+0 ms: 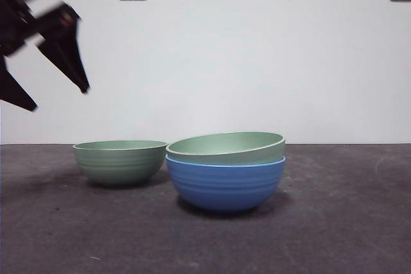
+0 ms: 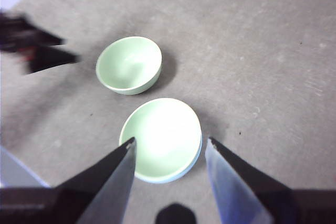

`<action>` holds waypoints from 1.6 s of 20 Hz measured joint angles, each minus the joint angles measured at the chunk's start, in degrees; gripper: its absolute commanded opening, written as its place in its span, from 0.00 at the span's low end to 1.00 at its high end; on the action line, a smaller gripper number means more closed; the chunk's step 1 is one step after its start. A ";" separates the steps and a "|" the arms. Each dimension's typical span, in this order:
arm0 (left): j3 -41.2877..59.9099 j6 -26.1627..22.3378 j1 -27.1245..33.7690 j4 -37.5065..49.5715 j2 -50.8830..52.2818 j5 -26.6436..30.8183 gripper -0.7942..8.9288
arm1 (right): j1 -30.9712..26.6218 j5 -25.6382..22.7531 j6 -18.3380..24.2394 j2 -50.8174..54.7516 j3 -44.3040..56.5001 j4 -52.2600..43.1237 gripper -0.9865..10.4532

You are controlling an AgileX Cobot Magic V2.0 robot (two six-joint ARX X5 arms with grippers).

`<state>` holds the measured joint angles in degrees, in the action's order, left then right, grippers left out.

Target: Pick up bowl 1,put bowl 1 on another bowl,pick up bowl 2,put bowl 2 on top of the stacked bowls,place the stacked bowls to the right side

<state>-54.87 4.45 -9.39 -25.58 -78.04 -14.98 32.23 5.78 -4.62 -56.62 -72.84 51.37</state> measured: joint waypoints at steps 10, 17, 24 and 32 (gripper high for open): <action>-13.55 0.35 -2.49 -2.25 -23.45 6.93 0.45 | 0.00 -0.33 -0.57 6.01 0.00 6.14 0.28; -13.64 1.22 -2.78 -2.43 -23.61 7.17 0.11 | 0.00 -2.97 -0.57 5.90 0.00 6.93 0.28; -13.64 1.66 -2.78 -2.99 -23.58 7.13 0.07 | 0.00 -2.99 -0.57 5.90 0.00 9.14 0.28; -13.70 1.64 -3.98 -4.26 -13.92 1.70 0.07 | 0.00 -2.99 -0.57 5.90 0.00 9.51 0.28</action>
<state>-68.58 6.09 -13.37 -29.85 -91.96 -13.28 32.23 2.79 -5.19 -50.72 -72.84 60.88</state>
